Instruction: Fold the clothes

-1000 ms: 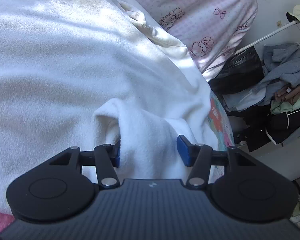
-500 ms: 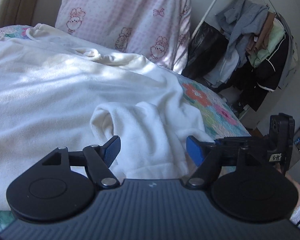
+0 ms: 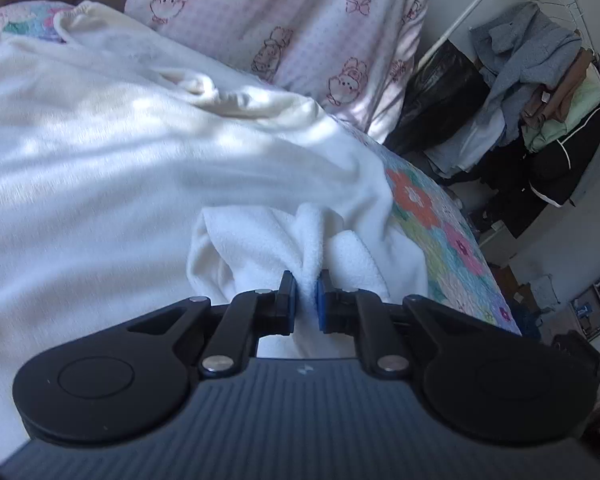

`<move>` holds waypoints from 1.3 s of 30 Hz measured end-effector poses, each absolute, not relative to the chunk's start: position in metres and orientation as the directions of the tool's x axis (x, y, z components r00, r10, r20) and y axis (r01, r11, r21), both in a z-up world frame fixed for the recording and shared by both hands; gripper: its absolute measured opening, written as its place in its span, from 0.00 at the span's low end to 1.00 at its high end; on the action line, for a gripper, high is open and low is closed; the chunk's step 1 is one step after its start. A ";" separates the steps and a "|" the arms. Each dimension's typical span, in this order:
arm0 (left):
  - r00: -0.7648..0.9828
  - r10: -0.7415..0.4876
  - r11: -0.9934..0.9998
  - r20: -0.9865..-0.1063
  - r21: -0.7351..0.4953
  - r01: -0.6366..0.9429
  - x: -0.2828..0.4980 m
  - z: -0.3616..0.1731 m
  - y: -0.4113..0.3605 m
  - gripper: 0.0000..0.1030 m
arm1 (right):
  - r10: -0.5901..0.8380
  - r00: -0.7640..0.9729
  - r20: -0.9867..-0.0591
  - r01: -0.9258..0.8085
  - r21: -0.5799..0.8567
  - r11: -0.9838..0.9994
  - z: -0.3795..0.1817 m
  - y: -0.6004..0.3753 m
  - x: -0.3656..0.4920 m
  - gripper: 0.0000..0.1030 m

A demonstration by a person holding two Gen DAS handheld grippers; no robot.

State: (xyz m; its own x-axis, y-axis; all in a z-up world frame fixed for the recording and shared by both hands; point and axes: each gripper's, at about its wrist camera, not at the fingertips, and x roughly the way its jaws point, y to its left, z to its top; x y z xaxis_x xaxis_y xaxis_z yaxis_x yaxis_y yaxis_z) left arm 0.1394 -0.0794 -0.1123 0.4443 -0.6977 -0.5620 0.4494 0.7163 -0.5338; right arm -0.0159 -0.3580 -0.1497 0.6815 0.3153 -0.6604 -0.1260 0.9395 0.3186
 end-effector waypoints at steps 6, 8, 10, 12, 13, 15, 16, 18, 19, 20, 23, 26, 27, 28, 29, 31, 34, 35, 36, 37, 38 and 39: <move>0.560 -0.588 0.800 -0.584 -0.317 0.509 0.192 -0.073 -0.099 0.09 | 0.281 0.623 -0.730 -0.141 0.248 0.958 -0.161 -0.350 -0.025 0.12; 0.579 -0.576 0.802 -0.577 -0.265 0.535 0.207 -0.060 -0.111 0.09 | 0.278 0.604 -0.747 -0.137 0.246 0.959 -0.166 -0.350 -0.033 0.11; 0.573 -0.599 0.787 -0.559 -0.279 0.550 0.225 -0.048 -0.126 0.09 | 0.275 0.595 -0.755 -0.124 0.252 0.960 -0.169 -0.352 -0.038 0.11; 0.553 -0.626 0.766 -0.550 -0.303 0.567 0.239 -0.046 -0.141 0.09 | 0.273 0.590 -0.760 -0.111 0.258 0.960 -0.172 -0.353 -0.042 0.11; 0.543 -0.638 0.756 -0.546 -0.311 0.576 0.247 -0.046 -0.149 0.11 | 0.272 0.585 -0.764 -0.111 0.256 0.960 -0.173 -0.353 -0.042 0.11; 0.606 -0.578 0.806 -0.547 -0.270 0.526 0.259 -0.054 -0.164 0.14 | 0.265 0.572 -0.777 -0.112 0.246 0.963 -0.175 -0.352 -0.039 0.11; 0.634 -0.548 0.829 -0.546 -0.251 0.500 0.264 -0.058 -0.172 0.25 | 0.259 0.563 -0.785 -0.113 0.237 0.965 -0.176 -0.351 -0.038 0.10; 0.665 -0.505 0.857 -0.550 -0.231 0.460 0.267 -0.066 -0.172 0.49 | 0.245 0.548 -0.800 -0.110 0.221 0.969 -0.176 -0.350 -0.034 0.10; 0.678 -0.486 0.869 -0.551 -0.224 0.441 0.269 -0.070 -0.173 0.50 | 0.236 0.542 -0.806 -0.105 0.214 0.971 -0.176 -0.349 -0.033 0.10; 0.665 -0.500 0.861 -0.555 -0.238 0.449 0.265 -0.073 -0.169 0.50 | 0.228 0.537 -0.812 -0.101 0.207 0.973 -0.175 -0.348 -0.031 0.09; 0.607 -0.549 0.823 -0.575 -0.245 0.512 0.237 -0.083 -0.158 0.50 | 0.191 0.553 -0.811 -0.083 0.175 0.981 -0.157 -0.348 -0.029 0.14; 0.547 -0.580 0.796 -0.604 -0.278 0.537 0.203 -0.099 -0.144 0.53 | 0.135 0.631 -0.764 -0.101 0.091 0.991 -0.120 -0.351 -0.028 0.44; 0.521 -0.599 0.783 -0.608 -0.308 0.540 0.195 -0.105 -0.140 0.53 | 0.127 0.658 -0.742 -0.108 0.074 0.991 -0.108 -0.353 -0.027 0.49; 0.486 -0.624 0.765 -0.612 -0.349 0.542 0.186 -0.114 -0.136 0.55 | 0.136 0.687 -0.713 -0.116 0.078 0.990 -0.096 -0.358 -0.021 0.49; 0.464 -0.629 0.758 -0.624 -0.359 0.545 0.181 -0.122 -0.138 0.57 | 0.157 0.706 -0.690 -0.127 0.095 0.987 -0.086 -0.364 -0.012 0.51; 0.419 -0.639 0.744 -0.645 -0.380 0.549 0.172 -0.137 -0.141 0.57 | 0.169 0.705 -0.688 -0.134 0.106 0.985 -0.080 -0.368 0.012 0.52; 0.372 -0.640 0.735 -0.672 -0.394 0.553 0.163 -0.154 -0.149 0.57 | 0.128 0.694 -0.708 -0.140 0.041 0.989 -0.092 -0.365 0.057 0.52; 0.360 -0.646 0.729 -0.674 -0.404 0.553 0.162 -0.157 -0.150 0.57 | 0.111 0.690 -0.715 -0.139 0.020 0.990 -0.098 -0.364 0.070 0.52; 0.351 -0.651 0.724 -0.673 -0.413 0.552 0.161 -0.160 -0.151 0.57 | 0.106 0.686 -0.719 -0.132 0.020 0.991 -0.103 -0.365 0.081 0.52; 0.343 -0.658 0.719 -0.671 -0.424 0.550 0.159 -0.163 -0.152 0.55 | 0.112 0.686 -0.719 -0.117 0.044 0.992 -0.110 -0.370 0.090 0.52; 0.340 -0.661 0.718 -0.669 -0.431 0.547 0.158 -0.166 -0.152 0.53 | 0.120 0.687 -0.717 -0.100 0.069 0.993 -0.116 -0.375 0.100 0.52; 0.337 -0.665 0.716 -0.667 -0.439 0.544 0.156 -0.169 -0.152 0.49 | 0.141 0.686 -0.714 -0.085 0.114 0.990 -0.122 -0.381 0.108 0.52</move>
